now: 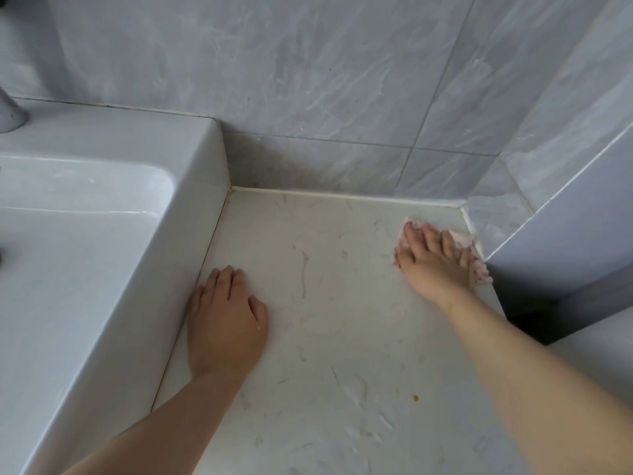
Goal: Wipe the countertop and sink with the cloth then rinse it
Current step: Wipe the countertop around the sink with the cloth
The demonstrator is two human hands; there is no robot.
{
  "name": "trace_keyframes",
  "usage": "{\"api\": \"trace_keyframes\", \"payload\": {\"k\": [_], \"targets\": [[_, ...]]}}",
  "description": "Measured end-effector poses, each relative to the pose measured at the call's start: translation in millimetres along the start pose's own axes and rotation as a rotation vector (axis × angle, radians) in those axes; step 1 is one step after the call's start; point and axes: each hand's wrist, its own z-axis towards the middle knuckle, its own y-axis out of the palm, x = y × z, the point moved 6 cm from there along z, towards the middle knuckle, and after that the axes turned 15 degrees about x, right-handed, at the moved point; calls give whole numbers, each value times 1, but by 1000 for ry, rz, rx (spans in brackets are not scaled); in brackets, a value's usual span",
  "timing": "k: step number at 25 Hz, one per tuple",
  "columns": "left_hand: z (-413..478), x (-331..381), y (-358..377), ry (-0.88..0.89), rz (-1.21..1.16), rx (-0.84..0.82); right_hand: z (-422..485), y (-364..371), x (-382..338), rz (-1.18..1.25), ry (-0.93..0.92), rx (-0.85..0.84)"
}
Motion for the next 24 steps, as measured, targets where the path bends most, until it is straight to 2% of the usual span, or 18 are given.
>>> {"api": "trace_keyframes", "payload": {"k": [3,4,6,9,11,13,15,17,19,20,21,23,24], "targets": [[0,1,-2,-8,3,2,-86,-7,-15,-17,-311,135],[0,1,-3,-4,5,2,-107,-8,-14,-10,-364,125],[0,3,-4,7,24,-3,-88,-8,-2,-70,-396,136],[0,3,-2,6,35,-7,-8,-7,9,0,-53,32],[1,2,-1,15,31,2,-5,-2,-8,12,-11,6],[-1,0,-1,26,33,21,-56,-1,-28,-11,-268,102],[0,-1,-3,18,38,41,-101,-5,-27,-19,-415,147],[1,1,-4,3,23,24,-74,-6,-13,-50,-336,87],[-5,-3,-10,33,12,-6,-30,-5,-18,8,-65,6],[-12,-8,-14,71,24,-11,-26,-1,-34,-11,-32,-18],[-24,-13,-18,112,40,-20,-36,3,-53,-17,-75,-24],[-48,-22,-24,182,63,-59,-81,8,-82,-19,-347,33],[-56,-26,-25,189,69,-94,-110,4,-85,1,-458,3]]}}
